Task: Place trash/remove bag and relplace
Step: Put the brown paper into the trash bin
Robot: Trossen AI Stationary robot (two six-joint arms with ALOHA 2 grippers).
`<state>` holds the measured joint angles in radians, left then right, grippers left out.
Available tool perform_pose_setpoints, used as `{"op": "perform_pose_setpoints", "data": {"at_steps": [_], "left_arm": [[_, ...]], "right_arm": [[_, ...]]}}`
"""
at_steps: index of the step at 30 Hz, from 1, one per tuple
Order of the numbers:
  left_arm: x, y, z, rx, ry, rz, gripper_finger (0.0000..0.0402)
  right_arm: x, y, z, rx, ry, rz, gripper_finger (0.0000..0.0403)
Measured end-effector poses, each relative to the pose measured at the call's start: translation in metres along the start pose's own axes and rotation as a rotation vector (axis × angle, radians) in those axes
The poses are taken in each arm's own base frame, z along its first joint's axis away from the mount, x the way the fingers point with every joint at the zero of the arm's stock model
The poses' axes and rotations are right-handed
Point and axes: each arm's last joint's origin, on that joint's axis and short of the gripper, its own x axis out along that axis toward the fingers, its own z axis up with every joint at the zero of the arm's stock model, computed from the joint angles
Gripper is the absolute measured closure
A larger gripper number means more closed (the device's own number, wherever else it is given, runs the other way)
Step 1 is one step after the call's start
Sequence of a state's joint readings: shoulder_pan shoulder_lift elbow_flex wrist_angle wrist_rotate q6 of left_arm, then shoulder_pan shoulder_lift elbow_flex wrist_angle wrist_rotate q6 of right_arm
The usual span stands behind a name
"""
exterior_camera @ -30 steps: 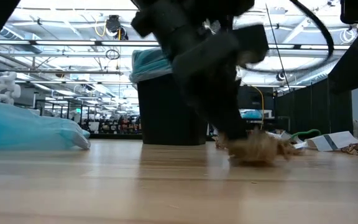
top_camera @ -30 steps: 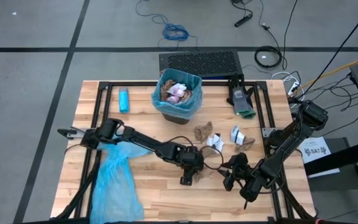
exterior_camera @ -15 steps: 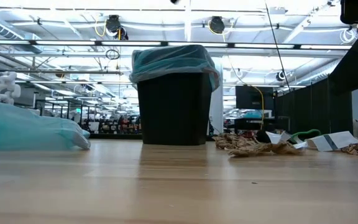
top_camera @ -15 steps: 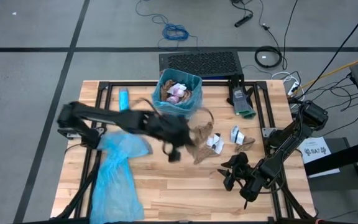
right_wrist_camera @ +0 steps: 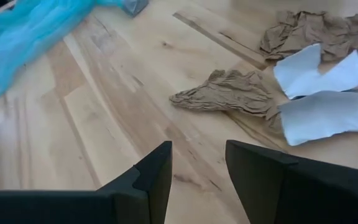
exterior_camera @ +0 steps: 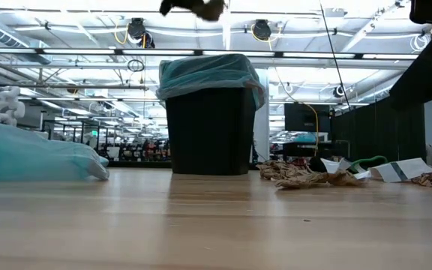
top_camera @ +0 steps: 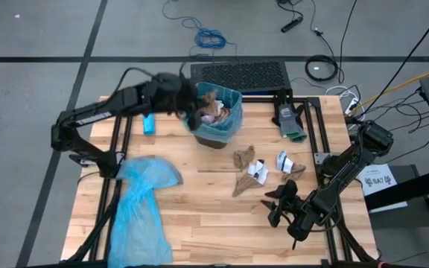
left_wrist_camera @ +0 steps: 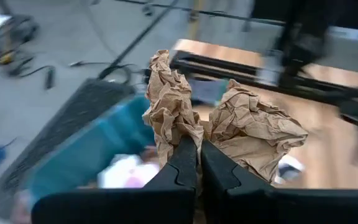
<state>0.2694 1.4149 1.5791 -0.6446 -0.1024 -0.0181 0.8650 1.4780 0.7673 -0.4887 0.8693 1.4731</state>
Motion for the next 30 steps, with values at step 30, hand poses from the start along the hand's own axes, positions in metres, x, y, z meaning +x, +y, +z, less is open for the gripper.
{"op": "perform_pose_setpoints", "data": {"at_steps": [30], "left_arm": [[0.091, 0.059, -0.043, -0.134, 0.301, 0.010, 0.0249]], "right_arm": [[0.007, -0.006, 0.006, -0.012, -0.001, -0.064, 0.0261]]}}
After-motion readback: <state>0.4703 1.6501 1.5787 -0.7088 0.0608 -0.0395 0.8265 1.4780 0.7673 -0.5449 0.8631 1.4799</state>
